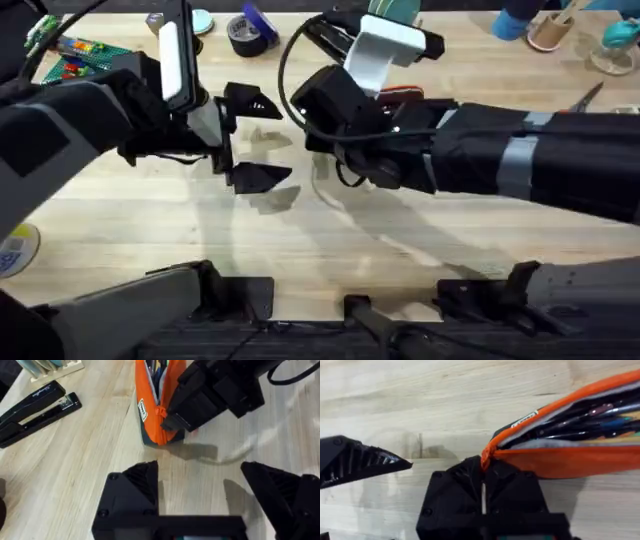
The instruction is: Unzip the bag, pick up the pens from the table one at a time and place them inside, then zip the bag closed.
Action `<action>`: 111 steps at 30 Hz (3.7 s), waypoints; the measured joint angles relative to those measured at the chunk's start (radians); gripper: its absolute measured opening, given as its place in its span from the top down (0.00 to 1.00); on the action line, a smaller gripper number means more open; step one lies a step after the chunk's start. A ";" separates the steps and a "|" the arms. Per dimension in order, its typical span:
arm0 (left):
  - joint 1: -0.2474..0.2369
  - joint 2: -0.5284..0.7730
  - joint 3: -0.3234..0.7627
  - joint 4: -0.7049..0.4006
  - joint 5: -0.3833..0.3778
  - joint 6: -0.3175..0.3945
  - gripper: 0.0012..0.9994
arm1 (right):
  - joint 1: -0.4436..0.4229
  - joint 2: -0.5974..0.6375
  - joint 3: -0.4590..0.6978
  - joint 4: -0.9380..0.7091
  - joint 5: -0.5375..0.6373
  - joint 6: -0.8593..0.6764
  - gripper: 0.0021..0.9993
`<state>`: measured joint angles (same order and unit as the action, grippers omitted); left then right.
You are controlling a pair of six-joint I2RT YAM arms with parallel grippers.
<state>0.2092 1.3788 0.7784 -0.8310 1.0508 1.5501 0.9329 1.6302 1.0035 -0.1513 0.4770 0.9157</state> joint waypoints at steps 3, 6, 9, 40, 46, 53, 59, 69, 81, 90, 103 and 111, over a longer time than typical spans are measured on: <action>0.000 0.000 0.000 0.000 0.000 0.000 0.00 | 0.000 0.000 0.000 0.000 0.002 0.000 0.97; 0.000 0.000 0.000 0.000 0.000 0.000 0.00 | 0.000 0.000 0.000 0.000 0.002 0.000 0.97; 0.000 0.000 0.000 0.000 0.000 0.000 0.00 | 0.000 0.000 0.000 0.000 0.002 0.000 0.97; 0.000 0.000 0.000 0.000 0.001 0.000 0.00 | 0.000 -0.105 -0.006 -0.023 0.024 -0.087 0.97; 0.000 0.000 0.000 0.030 0.002 0.000 0.00 | 0.000 -0.105 -0.006 -0.023 0.024 -0.094 0.97; 0.000 0.000 0.000 0.138 0.003 -0.068 0.00 | 0.000 -0.105 -0.006 -0.023 0.024 -0.094 0.97; -0.007 0.015 0.000 0.228 0.009 -0.178 0.00 | 0.000 -0.105 -0.006 -0.021 0.024 -0.095 0.97; -0.105 0.163 0.000 0.426 0.034 -0.345 0.00 | 0.000 -0.105 -0.006 -0.020 0.024 -0.098 0.97; -0.212 0.283 0.000 0.666 0.058 -0.570 0.00 | 0.000 -0.105 -0.006 -0.019 0.025 -0.098 0.97; -0.278 0.304 0.000 0.745 0.063 -0.648 0.00 | 0.000 -0.105 -0.006 -0.018 0.025 -0.098 0.97; -0.327 0.304 0.000 0.787 0.017 -0.698 0.00 | 0.000 -0.105 -0.007 -0.018 0.025 -0.098 0.97; -0.327 0.304 0.000 0.787 -0.008 -0.708 0.38 | 0.000 -0.104 -0.007 -0.018 0.025 -0.098 0.97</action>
<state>-0.1173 1.6833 0.7784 -0.0442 1.0424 0.8426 0.9329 1.5261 0.9966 -0.1688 0.5018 0.8177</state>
